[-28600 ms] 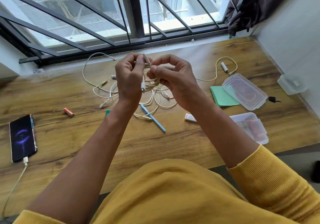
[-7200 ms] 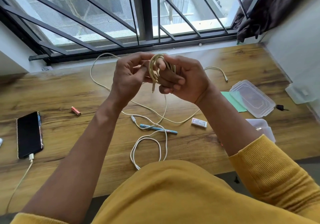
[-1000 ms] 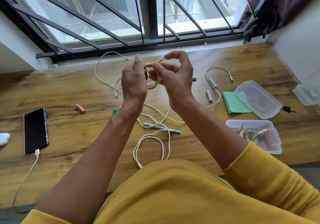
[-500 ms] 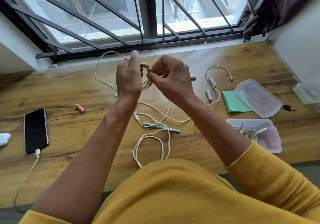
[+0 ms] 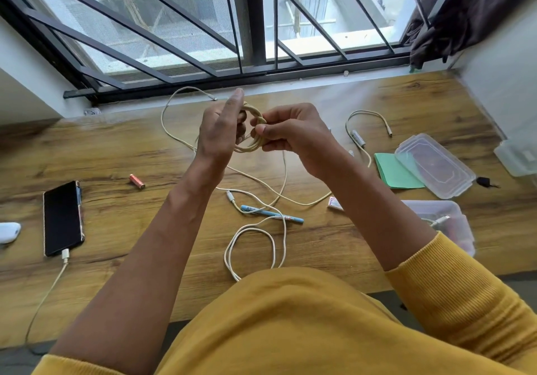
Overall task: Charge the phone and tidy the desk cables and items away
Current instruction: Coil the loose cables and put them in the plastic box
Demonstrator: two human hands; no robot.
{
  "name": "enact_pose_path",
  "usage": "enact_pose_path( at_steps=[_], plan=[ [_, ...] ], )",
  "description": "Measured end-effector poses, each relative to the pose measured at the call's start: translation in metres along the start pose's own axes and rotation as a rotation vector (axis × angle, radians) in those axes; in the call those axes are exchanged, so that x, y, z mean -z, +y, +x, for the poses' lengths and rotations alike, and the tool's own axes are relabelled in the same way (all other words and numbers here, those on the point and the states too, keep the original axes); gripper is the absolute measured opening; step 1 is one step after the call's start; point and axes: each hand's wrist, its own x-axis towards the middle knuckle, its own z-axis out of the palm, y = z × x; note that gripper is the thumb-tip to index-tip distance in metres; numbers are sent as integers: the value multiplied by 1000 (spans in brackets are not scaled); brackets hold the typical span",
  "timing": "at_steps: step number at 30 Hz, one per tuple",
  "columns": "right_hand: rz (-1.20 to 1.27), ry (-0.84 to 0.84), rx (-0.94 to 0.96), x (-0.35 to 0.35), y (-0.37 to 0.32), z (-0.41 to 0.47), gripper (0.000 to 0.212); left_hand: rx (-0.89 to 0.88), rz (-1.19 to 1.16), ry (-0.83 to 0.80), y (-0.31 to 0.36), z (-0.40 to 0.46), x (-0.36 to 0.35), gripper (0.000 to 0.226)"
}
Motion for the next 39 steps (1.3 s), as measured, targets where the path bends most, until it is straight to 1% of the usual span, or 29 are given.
enact_pose_path(
  at_steps=[2, 6, 9, 12, 15, 17, 20, 23, 25, 28, 30, 34, 38, 39],
  plan=[
    [-64, -5, 34, 0, 4, 0, 11, 5, 16, -12, -3, 1, 3, 53],
    [-181, -34, 106, 0, 6, -1, 18, -4, 60, -48, -8, -1, 6, 53],
    [-138, -59, 131, 0, 5, -2, 23, -5, 52, -66, -7, -2, 8, 54],
    [-82, -51, 140, 2, 6, -2, 25, -27, 113, -91, -6, -5, 11, 57],
    [-148, -49, 139, 6, 4, -2, 21, 19, 116, -133, -6, -7, 19, 63],
    [-268, -47, 144, 10, 4, 0, 15, 44, 96, -181, -9, -6, 30, 57],
    [-474, -30, 172, 12, 4, 2, 9, 53, 132, -237, -14, -2, 47, 34],
    [-614, -5, 209, 10, 2, 0, 9, 98, 151, -226, -17, 1, 59, 17],
    [-711, 1, 242, 8, -2, -1, 10, 136, 148, -202, -16, 3, 63, 15],
    [-859, 27, 298, 5, -7, 1, 10, 206, 118, -204, -10, 4, 66, 16],
    [-915, 60, 339, 3, -8, 2, 10, 262, 38, -232, -5, 3, 66, 20],
    [-1019, 155, 393, -3, -6, 3, 10, 372, -161, -283, 1, -2, 62, 39],
    [-1055, 227, 400, -6, -3, 3, 31, 405, -281, -268, 0, -7, 50, 45],
    [-1046, 232, 400, -6, -2, 3, 30, 403, -302, -258, -1, -8, 46, 47]
  ],
)
